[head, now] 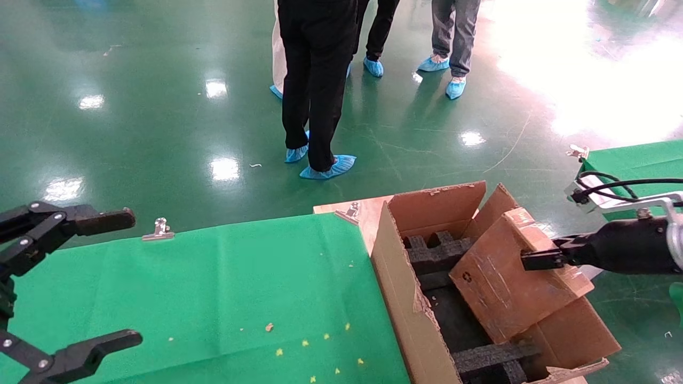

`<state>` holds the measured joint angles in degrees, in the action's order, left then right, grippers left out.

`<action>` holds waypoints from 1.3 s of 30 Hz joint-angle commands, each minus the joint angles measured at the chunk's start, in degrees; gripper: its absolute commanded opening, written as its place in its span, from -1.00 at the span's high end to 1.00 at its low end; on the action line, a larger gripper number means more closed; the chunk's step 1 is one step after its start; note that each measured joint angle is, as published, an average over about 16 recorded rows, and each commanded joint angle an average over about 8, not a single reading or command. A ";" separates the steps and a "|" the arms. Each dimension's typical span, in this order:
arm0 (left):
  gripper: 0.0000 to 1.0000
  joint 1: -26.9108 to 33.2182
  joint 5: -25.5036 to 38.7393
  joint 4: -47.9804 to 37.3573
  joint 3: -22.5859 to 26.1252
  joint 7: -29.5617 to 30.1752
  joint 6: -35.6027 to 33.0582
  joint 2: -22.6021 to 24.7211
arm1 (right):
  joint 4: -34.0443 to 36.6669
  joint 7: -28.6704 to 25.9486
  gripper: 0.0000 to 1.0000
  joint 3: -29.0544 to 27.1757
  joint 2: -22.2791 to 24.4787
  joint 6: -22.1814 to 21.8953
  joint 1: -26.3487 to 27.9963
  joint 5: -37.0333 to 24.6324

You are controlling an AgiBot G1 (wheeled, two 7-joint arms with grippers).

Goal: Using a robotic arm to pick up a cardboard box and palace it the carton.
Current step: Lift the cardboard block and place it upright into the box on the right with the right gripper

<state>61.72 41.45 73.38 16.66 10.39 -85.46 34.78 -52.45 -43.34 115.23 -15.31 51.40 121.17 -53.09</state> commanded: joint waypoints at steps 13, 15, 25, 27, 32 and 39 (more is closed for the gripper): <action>-1.00 0.02 -0.03 -0.03 0.05 -0.03 0.00 -0.01 | -0.80 -18.31 1.00 5.23 -6.03 -8.90 -1.58 -8.05; -1.00 0.03 -0.04 -0.03 0.06 -0.03 0.01 -0.02 | -1.63 -20.11 1.00 5.87 -6.43 -9.85 -1.22 -9.72; -1.00 0.03 -0.06 -0.03 0.10 -0.05 0.02 -0.03 | -5.52 -30.05 1.00 9.41 -9.30 -12.61 -0.66 -17.00; -1.00 0.04 -0.06 -0.03 0.10 -0.06 0.02 -0.03 | -5.90 -31.64 1.00 10.03 -10.10 -13.42 -1.14 -18.06; -1.00 0.04 -0.08 -0.03 0.12 -0.06 0.03 -0.04 | -5.46 -34.75 1.00 11.17 -12.57 -16.18 -3.63 -19.51; -1.00 0.05 -0.09 -0.03 0.15 -0.08 0.04 -0.05 | -2.19 -35.94 1.00 11.35 -16.32 -19.43 -8.32 -18.61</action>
<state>61.77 41.35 73.35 16.80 10.32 -85.42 34.73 -54.45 -78.78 126.41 -31.51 32.24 112.73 -71.37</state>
